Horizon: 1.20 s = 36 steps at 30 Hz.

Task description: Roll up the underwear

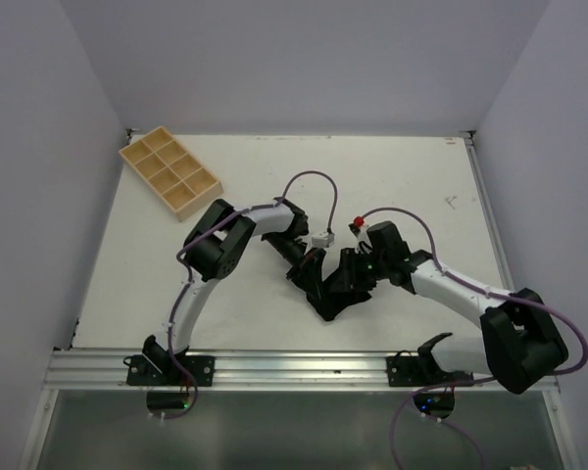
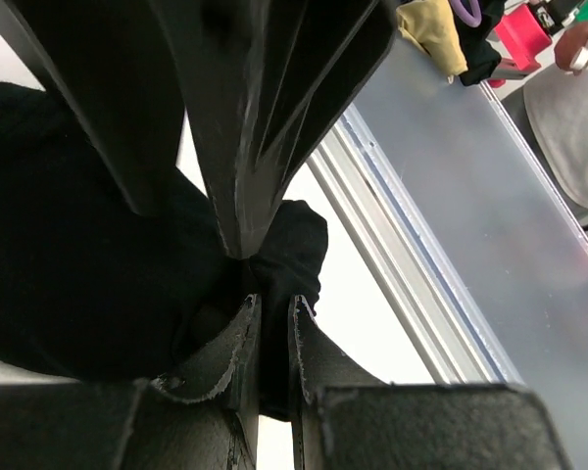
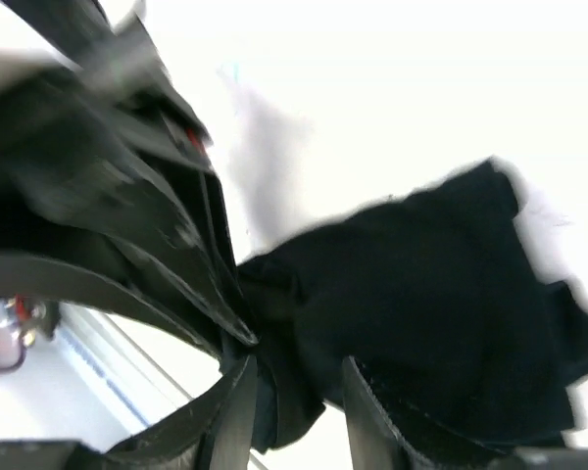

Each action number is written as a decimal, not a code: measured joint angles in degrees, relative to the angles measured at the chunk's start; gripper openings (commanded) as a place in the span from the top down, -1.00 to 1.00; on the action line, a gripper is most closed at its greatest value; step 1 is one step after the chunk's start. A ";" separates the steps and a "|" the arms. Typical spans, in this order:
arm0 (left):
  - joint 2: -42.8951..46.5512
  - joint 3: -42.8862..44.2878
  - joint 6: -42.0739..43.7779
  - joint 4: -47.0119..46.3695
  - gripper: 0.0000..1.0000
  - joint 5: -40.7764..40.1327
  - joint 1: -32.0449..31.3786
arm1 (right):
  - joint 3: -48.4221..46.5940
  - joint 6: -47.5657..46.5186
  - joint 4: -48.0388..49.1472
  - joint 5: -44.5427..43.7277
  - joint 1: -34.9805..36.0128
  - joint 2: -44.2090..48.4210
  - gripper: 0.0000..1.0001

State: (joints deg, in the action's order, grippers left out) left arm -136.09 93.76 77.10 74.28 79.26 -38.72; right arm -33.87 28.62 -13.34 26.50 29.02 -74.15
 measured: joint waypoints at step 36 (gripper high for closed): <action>-0.85 1.81 -11.04 -1.84 0.94 -1.86 -1.57 | -22.08 -5.33 -25.49 -66.93 51.63 -8.07 -0.16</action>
State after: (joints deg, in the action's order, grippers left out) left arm -136.94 95.57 66.06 72.44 77.41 -40.29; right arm -55.94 23.29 -38.83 -40.42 80.64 -82.21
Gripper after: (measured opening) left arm 0.156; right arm 0.566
